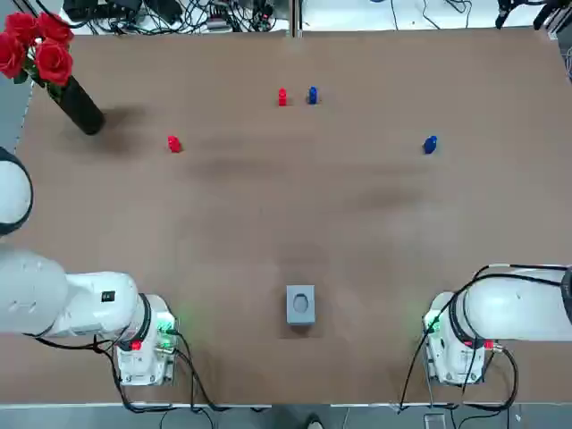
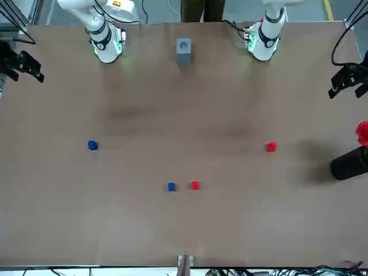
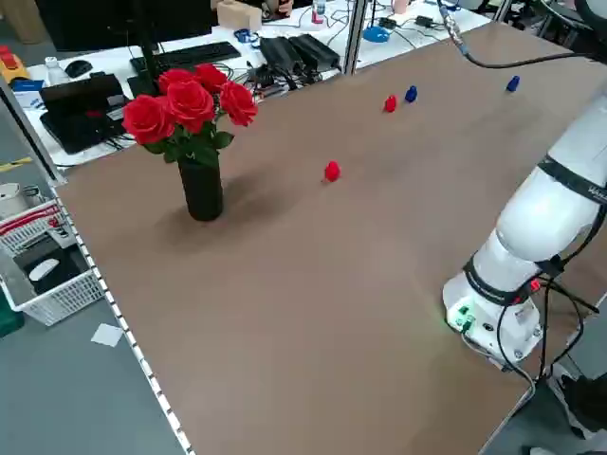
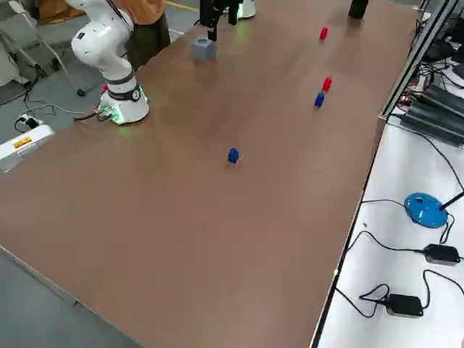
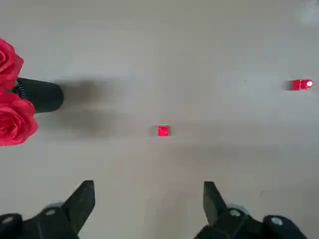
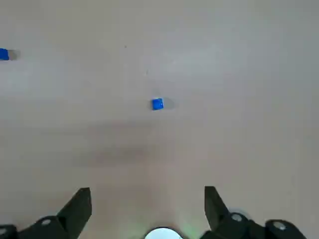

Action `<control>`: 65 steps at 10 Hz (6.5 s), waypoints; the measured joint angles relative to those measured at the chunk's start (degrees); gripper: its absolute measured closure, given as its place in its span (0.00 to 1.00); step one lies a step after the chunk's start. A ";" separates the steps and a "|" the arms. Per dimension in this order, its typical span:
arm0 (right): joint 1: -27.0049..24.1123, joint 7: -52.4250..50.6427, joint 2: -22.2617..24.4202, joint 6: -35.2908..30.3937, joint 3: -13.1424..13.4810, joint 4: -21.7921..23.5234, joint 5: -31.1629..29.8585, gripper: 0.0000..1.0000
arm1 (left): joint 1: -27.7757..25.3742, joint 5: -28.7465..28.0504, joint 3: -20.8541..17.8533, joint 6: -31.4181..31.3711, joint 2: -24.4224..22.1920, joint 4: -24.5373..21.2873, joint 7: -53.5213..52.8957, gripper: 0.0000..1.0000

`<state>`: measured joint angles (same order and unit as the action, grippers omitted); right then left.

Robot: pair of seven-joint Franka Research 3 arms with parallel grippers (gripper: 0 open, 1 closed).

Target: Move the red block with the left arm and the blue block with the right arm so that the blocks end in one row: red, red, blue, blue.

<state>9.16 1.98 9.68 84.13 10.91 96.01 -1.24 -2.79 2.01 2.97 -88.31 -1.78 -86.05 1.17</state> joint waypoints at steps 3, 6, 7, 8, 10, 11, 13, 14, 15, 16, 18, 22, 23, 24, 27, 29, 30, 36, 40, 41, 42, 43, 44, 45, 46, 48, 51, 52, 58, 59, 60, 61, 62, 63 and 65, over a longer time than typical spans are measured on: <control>-0.45 -1.25 0.41 0.00 0.25 -0.01 -1.24 0.00 | 0.00 0.00 0.00 0.00 0.00 -0.13 0.00 0.03; -0.54 -1.30 0.49 1.33 0.25 1.30 -1.25 0.00 | 0.08 0.00 0.02 0.17 0.22 -1.26 0.01 0.04; -0.55 -1.30 0.54 4.13 0.25 3.96 -1.25 0.00 | 0.09 0.00 0.02 0.15 0.84 -1.80 0.01 0.03; -0.56 -1.30 0.56 7.55 0.25 7.26 -1.25 0.00 | 0.11 0.00 0.02 -0.37 1.81 -2.36 0.01 0.03; -0.57 -1.30 0.54 16.26 0.25 14.78 -1.25 0.00 | 0.18 0.00 0.02 -6.47 3.69 -5.23 0.01 0.04; -0.57 -1.30 0.49 22.13 0.25 19.42 -1.25 0.00 | 0.20 0.00 0.02 -10.61 4.04 -8.01 0.00 0.05; -0.58 -1.29 0.10 33.76 0.25 28.42 -1.23 0.00 | 0.28 0.00 0.03 -16.88 4.24 -13.92 -0.03 0.06; -0.59 -1.28 -0.71 38.47 0.25 31.68 -1.20 0.00 | 0.49 0.00 0.06 -19.63 4.30 -16.61 -0.12 0.05; -0.60 -1.27 -2.29 42.76 0.25 33.97 -1.16 0.00 | 1.15 0.00 0.09 -22.59 4.34 -19.60 -0.13 0.03; -0.61 -1.26 -4.66 46.77 0.25 35.54 -1.12 0.00 | 1.86 -0.60 0.17 -27.05 4.39 -23.57 -0.13 0.02; -0.64 -1.21 -10.97 54.53 0.24 37.08 -1.04 0.02 | 3.23 -4.38 0.47 -39.47 4.98 -34.39 -0.12 0.02; -0.68 -1.17 -20.81 63.22 0.18 37.20 -0.77 0.12 | 2.99 -5.37 0.28 -49.85 13.30 -41.59 -0.08 0.06; -0.64 -1.21 -22.22 64.61 0.05 37.20 -0.77 0.14 | 2.74 -5.37 0.16 -50.83 16.33 -41.32 -0.08 0.07; -0.61 -1.24 -23.51 66.05 -0.09 37.20 -0.77 0.16 | 2.58 -5.37 -0.02 -51.40 18.77 -40.67 -0.08 0.10; -0.61 -3.23 -25.32 67.82 -0.16 37.17 -0.77 0.20 | 2.16 -5.38 -0.35 -51.45 21.06 -39.58 -0.12 0.33; -0.61 -3.67 -25.60 70.04 -0.19 38.21 -0.77 0.23 | 2.15 -5.38 -0.35 -51.78 21.21 -39.41 -0.12 0.41; -0.60 -3.72 -25.98 71.66 -0.26 39.24 -0.77 0.24 | 2.15 -5.38 -0.35 -52.27 21.52 -39.31 -0.12 0.41; -0.67 -3.72 -26.64 72.61 -0.30 40.25 -0.76 0.35 | 2.25 -5.38 -0.28 -53.51 23.02 -38.33 -0.09 0.70; -0.67 -3.72 -26.62 72.62 -0.30 40.31 -0.71 0.40 | 2.48 -5.38 -0.28 -53.64 23.05 -38.31 0.13 0.70; -0.67 -3.72 -26.59 72.62 -0.30 40.32 -0.70 0.42 | 2.68 -5.38 -0.25 -53.91 23.15 -38.17 0.29 0.70; -0.67 -3.72 -26.55 72.62 -0.31 40.37 -0.70 0.43 | 2.89 -5.38 -0.12 -54.01 23.68 -37.55 0.34 0.70; -0.67 -3.71 -26.53 72.62 -0.31 40.46 -0.69 0.45 | 3.20 -5.38 -0.01 -54.00 24.42 -36.38 0.68 0.70; -0.66 -3.71 -26.51 72.62 -0.35 40.51 -0.69 0.47 | 3.65 -5.38 0.05 -54.00 25.29 -35.00 1.19 0.70; -0.66 -3.71 -26.49 72.62 -0.44 40.54 -0.69 0.49 | 4.11 -5.38 0.17 -54.00 26.20 -33.56 1.33 0.70; -0.65 -3.71 -26.49 72.62 -0.54 40.59 -0.50 0.52 | 4.58 -5.38 0.56 -54.01 27.25 -31.92 2.10 0.70; -0.62 -3.72 -26.48 72.63 -0.70 40.66 0.00 0.59 | 5.21 -5.38 2.18 -54.01 29.34 -28.67 5.26 0.70; -0.56 -3.72 -26.42 72.63 -0.83 40.70 0.06 0.66 | 5.83 -5.38 4.37 -54.01 32.09 -24.41 9.01 0.70; -0.56 -3.72 -26.40 72.63 -0.84 40.72 0.06 0.66 | 6.14 -5.42 4.71 -53.92 33.19 -22.76 10.64 0.70; -0.12 -3.72 -26.38 72.73 -1.40 40.72 0.13 0.66 | 8.50 -5.58 6.66 -53.84 37.68 -15.74 17.03 0.70; 0.00 -3.72 -26.38 72.85 -1.54 40.67 0.30 0.66 | 9.11 -5.58 6.76 -53.87 38.28 -14.76 17.46 0.70; 0.10 -3.72 -26.38 72.92 -1.89 40.49 0.94 0.66 | 10.10 -5.58 6.85 -53.90 39.18 -13.39 18.43 0.70; 0.23 -3.72 -26.38 72.94 -2.56 40.14 2.04 0.66 | 11.09 -5.76 6.87 -53.90 40.12 -11.90 19.16 0.70; 0.44 -3.72 -26.38 72.94 -3.22 39.72 3.12 0.66 | 11.90 -6.19 6.88 -53.90 40.91 -10.62 19.69 0.70; 0.74 -3.72 -26.39 72.94 -3.63 39.28 3.80 0.66 | 12.66 -7.07 6.94 -53.90 41.70 -9.38 20.84 0.70; 1.70 -3.72 -26.77 72.92 -3.76 38.43 4.79 0.66 | 14.53 -8.87 7.02 -53.93 43.23 -6.96 23.09 0.70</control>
<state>10.86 -1.74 -17.09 157.05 7.15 134.43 3.55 11.74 -6.86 9.99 -142.24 41.45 -93.00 24.26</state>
